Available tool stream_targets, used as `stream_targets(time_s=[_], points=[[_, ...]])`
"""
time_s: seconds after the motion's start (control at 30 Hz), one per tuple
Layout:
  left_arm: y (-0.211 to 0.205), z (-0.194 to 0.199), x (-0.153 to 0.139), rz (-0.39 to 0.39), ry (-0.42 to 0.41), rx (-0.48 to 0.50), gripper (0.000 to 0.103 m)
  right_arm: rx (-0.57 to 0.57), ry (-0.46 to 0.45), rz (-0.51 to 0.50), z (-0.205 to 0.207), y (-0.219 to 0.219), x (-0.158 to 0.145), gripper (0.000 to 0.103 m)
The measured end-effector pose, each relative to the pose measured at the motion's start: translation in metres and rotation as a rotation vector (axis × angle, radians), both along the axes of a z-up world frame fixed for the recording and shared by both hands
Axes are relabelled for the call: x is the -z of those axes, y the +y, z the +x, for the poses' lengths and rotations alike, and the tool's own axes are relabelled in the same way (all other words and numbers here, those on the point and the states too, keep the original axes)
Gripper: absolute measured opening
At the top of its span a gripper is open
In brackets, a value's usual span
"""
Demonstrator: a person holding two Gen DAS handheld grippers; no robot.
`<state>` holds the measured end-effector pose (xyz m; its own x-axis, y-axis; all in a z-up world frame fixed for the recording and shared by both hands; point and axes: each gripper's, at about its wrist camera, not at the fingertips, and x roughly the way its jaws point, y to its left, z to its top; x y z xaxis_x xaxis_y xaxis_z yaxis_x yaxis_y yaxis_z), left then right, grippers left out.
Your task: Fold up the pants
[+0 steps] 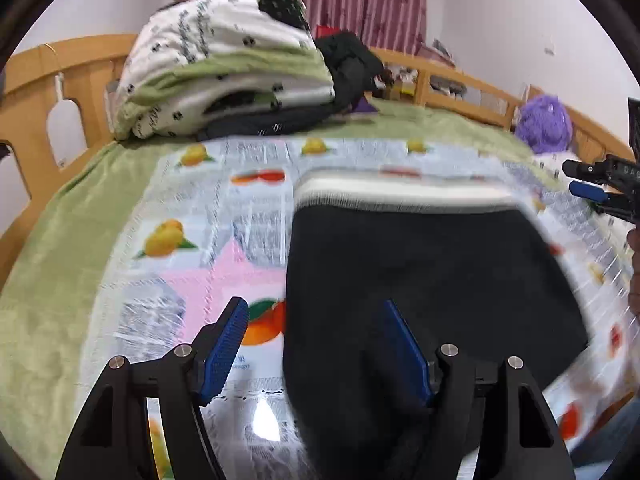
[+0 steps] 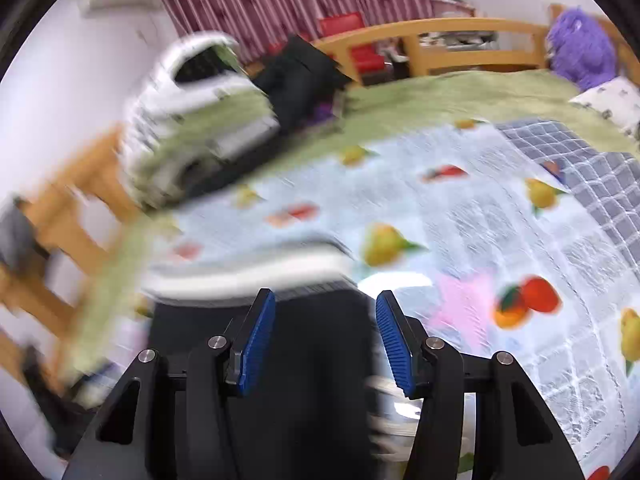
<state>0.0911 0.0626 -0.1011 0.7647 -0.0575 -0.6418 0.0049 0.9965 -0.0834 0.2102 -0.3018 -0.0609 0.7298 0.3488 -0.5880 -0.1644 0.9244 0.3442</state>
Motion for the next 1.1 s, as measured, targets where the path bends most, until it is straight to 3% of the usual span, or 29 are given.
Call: stream_targets(time_s=[0.07, 0.17, 0.27, 0.4, 0.47, 0.6, 0.73, 0.83, 0.9, 1.03, 1.1], points=[[0.0, -0.007, -0.035, -0.055, -0.014, -0.013, 0.068, 0.028, -0.025, -0.031, -0.01, 0.005, -0.026, 0.053], [-0.004, -0.011, -0.076, -0.085, -0.026, -0.013, 0.068, -0.044, -0.044, -0.099, -0.032, 0.015, -0.048, 0.058], [-0.013, -0.014, -0.106, -0.034, -0.067, -0.031, 0.068, -0.045, -0.099, -0.169, -0.055, 0.014, -0.042, 0.064], [-0.019, -0.006, -0.121, -0.033, -0.101, -0.021, 0.069, -0.096, -0.017, -0.255, -0.046, 0.013, -0.026, 0.064], [-0.02, 0.004, -0.114, -0.017, -0.119, -0.009, 0.068, -0.075, -0.042, -0.235, -0.045, 0.004, -0.02, 0.064], [-0.006, 0.015, -0.074, -0.051, -0.151, -0.013, 0.068, -0.062, 0.027, -0.188, -0.019, 0.002, -0.007, 0.064], [0.018, 0.037, -0.03, -0.149, 0.0, -0.095, 0.067, -0.058, 0.052, -0.184, -0.002, 0.005, 0.009, 0.064], [0.013, 0.031, -0.017, -0.027, 0.023, -0.105, 0.067, -0.046, 0.071, -0.205, 0.011, 0.008, 0.019, 0.064], [0.006, 0.023, -0.016, 0.035, 0.016, -0.067, 0.067, -0.034, 0.086, -0.164, 0.016, 0.005, 0.023, 0.064], [0.009, 0.017, -0.015, 0.02, 0.032, -0.044, 0.068, -0.013, 0.112, -0.083, 0.016, 0.003, 0.023, 0.064], [0.013, 0.017, -0.013, 0.002, 0.04, -0.058, 0.068, -0.019, 0.101, -0.104, 0.01, 0.008, 0.021, 0.064]])
